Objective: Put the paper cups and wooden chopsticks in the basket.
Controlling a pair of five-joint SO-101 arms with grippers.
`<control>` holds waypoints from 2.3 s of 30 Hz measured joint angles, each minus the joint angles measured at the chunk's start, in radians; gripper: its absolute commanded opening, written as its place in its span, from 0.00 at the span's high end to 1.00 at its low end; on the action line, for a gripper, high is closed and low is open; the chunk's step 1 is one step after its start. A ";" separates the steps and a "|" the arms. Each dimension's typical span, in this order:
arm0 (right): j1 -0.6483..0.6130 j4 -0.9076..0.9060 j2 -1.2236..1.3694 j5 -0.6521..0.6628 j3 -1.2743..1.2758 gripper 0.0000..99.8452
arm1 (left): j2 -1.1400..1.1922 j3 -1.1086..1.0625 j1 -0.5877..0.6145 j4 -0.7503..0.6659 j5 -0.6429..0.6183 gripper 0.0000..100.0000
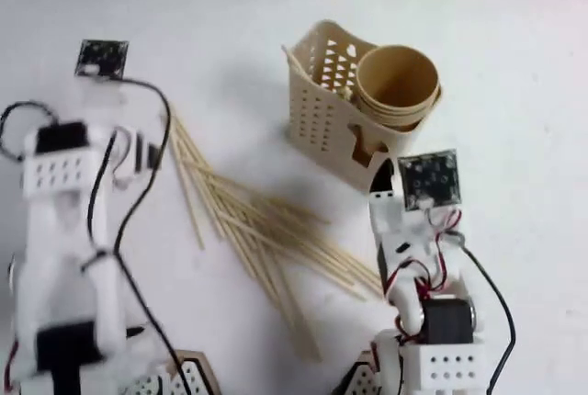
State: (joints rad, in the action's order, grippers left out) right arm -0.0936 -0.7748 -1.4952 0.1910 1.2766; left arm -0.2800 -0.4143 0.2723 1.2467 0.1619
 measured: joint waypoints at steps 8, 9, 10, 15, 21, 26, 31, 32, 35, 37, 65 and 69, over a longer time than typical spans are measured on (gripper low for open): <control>0.006 0.002 -0.143 -0.008 0.069 0.95 | 0.439 0.272 -0.081 0.000 -0.141 0.76; 0.008 0.002 -0.153 -0.008 0.072 0.95 | 0.485 0.302 -0.087 0.000 -0.153 0.76; 0.008 0.002 -0.163 -0.008 0.075 0.95 | 0.528 0.331 -0.094 0.000 -0.164 0.76; 0.008 0.002 -0.176 -0.008 0.080 0.95 | 0.707 0.451 -0.107 0.000 -0.189 0.76; 0.008 0.002 -0.176 -0.008 0.080 0.95 | 0.822 0.529 -0.092 0.000 -0.215 0.86; 0.008 0.002 -0.176 -0.008 0.080 0.95 | 0.847 0.551 -0.064 0.012 -0.219 0.91; 0.008 0.002 -0.176 -0.008 0.080 0.95 | 0.848 0.557 -0.061 0.020 -0.218 0.93; 0.008 0.002 -0.176 -0.008 0.080 0.95 | 0.848 0.557 -0.061 0.020 -0.219 0.94; 0.008 0.002 -0.176 -0.008 0.080 0.95 | 0.848 0.557 -0.063 0.020 -0.219 0.98; 0.008 0.002 -0.176 -0.008 0.080 0.95 | 0.847 0.560 -0.077 0.020 -0.218 0.98; 0.008 0.002 -0.176 -0.008 0.080 0.95 | 0.878 0.655 -0.063 0.161 -0.141 0.81; 0.008 0.002 -0.176 -0.008 0.080 0.95 | 0.918 0.658 -0.063 0.161 -0.141 0.81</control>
State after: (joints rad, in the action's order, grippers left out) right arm -0.0859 -0.7733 -1.6717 0.1834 1.3564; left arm 0.6375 0.2440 0.2094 1.4078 0.0207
